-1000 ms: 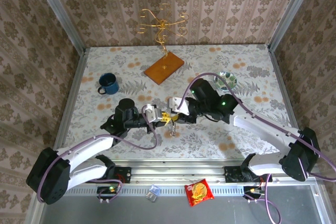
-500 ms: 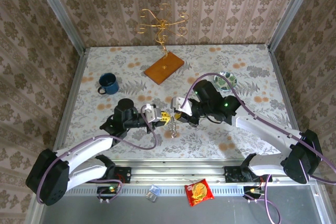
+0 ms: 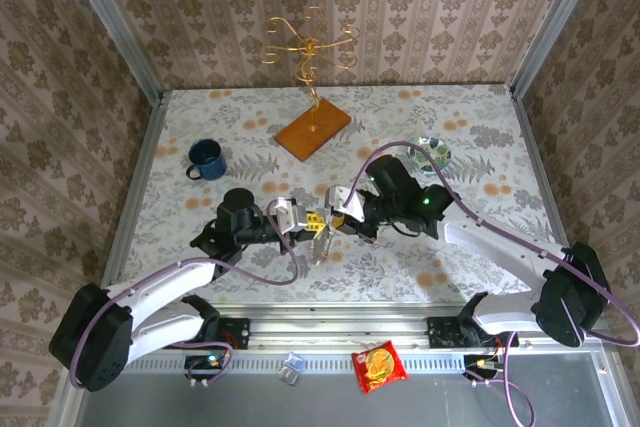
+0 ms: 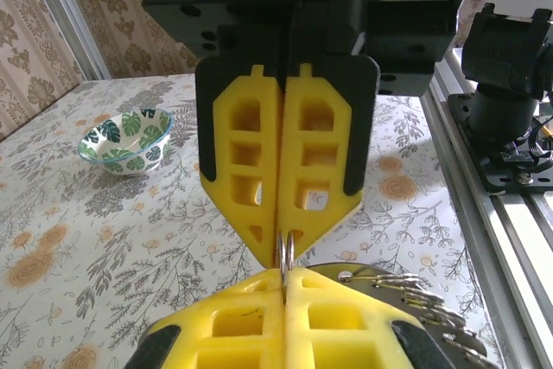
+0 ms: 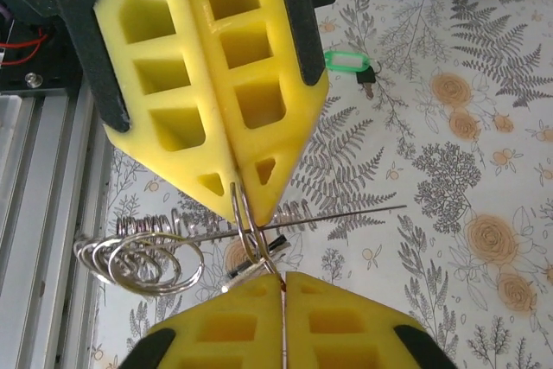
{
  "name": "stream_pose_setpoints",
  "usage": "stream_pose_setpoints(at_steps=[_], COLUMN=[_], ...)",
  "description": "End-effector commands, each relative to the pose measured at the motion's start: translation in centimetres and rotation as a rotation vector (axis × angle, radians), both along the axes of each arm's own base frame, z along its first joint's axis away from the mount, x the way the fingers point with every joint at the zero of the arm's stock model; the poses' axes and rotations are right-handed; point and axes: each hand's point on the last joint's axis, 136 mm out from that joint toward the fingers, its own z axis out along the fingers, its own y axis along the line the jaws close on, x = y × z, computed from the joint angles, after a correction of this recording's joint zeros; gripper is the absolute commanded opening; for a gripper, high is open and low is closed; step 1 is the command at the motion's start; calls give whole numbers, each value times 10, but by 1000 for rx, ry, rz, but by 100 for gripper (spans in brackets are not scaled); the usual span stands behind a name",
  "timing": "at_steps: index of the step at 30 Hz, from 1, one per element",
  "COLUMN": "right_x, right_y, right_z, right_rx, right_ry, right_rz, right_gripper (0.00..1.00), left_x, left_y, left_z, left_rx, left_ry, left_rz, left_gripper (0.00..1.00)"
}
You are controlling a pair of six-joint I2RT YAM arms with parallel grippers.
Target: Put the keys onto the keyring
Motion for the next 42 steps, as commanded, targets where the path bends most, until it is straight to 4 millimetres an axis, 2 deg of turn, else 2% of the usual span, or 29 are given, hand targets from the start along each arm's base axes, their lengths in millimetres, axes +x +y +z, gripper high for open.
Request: stream_pose_setpoints(at_steps=[1,3,9,22,26,29,30,32,33,42], right_x=[-1,-5,-9,-8,-8,-9,-10,-11,-11,-13], right_y=[-1,-1,6,11,12,14,14,14,13,4], right_z=[19,22,24,27,29,31,31,31,30,17], right_rx=[85,112,172,216,226,233,234,229,222,67], right_ry=[-55,-68,-38,-29,-25,-17,-15,-18,-21,-20], right_rz=[-2,11,23,22,30,41,46,51,53,72], right_gripper=[22,26,27,22,15,3,0,0,0,0], left_x=[-8,-7,-7,-10,-10,-8,-6,-1,1,4], left_y=[-2,-2,-3,-4,-4,-4,-4,-3,-2,1], left_z=[15,16,19,19,20,19,18,14,12,4], left_rx=[-62,-70,-92,-107,-113,-111,-109,-98,-85,-3], left_ry=[-32,-31,-24,1,0,5,6,3,-3,-39], left_rz=[-42,-41,-44,-60,-59,-52,-37,-2,10,31], left_gripper=[0,0,0,0,0,0,1,17,20,20])
